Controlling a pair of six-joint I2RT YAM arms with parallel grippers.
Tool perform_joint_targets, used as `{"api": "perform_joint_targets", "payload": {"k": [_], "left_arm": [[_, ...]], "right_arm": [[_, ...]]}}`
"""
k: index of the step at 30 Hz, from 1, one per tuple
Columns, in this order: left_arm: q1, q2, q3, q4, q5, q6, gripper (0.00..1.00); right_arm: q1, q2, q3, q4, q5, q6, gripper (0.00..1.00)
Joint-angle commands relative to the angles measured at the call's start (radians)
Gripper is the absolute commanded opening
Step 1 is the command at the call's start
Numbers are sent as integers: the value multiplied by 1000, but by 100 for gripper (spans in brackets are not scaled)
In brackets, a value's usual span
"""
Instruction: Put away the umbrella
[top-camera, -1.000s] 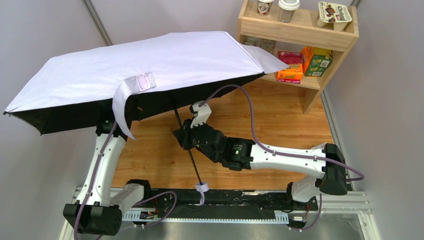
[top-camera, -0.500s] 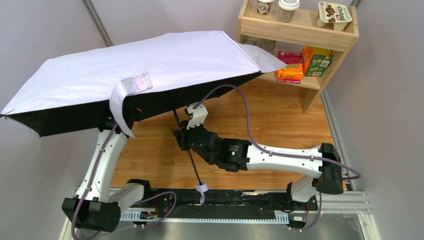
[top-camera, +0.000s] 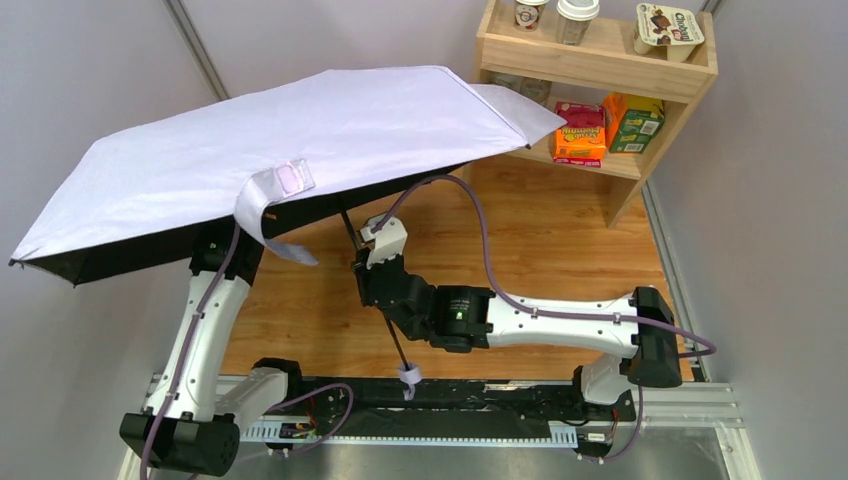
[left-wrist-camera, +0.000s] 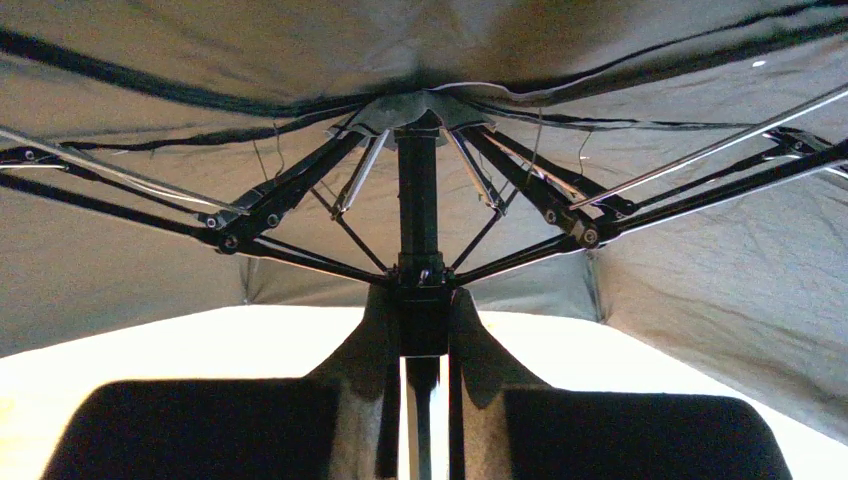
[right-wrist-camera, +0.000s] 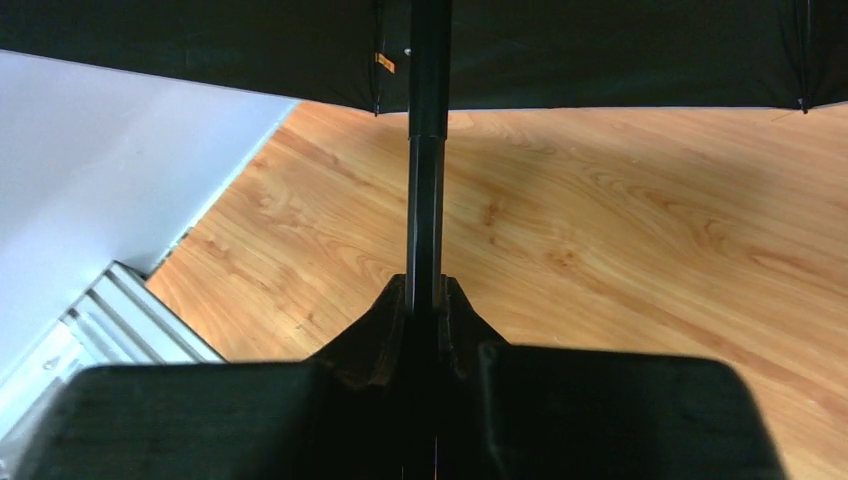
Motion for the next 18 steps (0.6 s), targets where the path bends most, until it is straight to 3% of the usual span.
{"api": "perform_joint_targets", "payload": {"k": [1, 3, 4, 7, 8, 10, 14, 18], "left_arm": [[7, -71, -40, -93, 120, 92, 0], [10, -126, -67, -101, 166, 118, 0], [10, -129, -87, -98, 259, 84, 0], [7, -117, -190, 122, 425, -91, 0], [1, -125, -271, 243, 450, -210, 0], [-28, -149, -343, 295, 446, -278, 0], [-100, -201, -388, 151, 429, -244, 0], [-204, -243, -432, 37, 352, -176, 0]], "right_arm": [[48, -49, -3, 150, 94, -264, 0], [42, -64, -14, 187, 108, -285, 0], [37, -69, -14, 184, 99, -304, 0], [31, -78, -28, 221, 91, -378, 0], [31, -75, -26, 233, 102, -406, 0], [23, -74, -20, 236, 110, -417, 0], [8, -87, -12, 256, 73, -429, 0], [-50, -109, 26, 221, -60, -290, 0]]}}
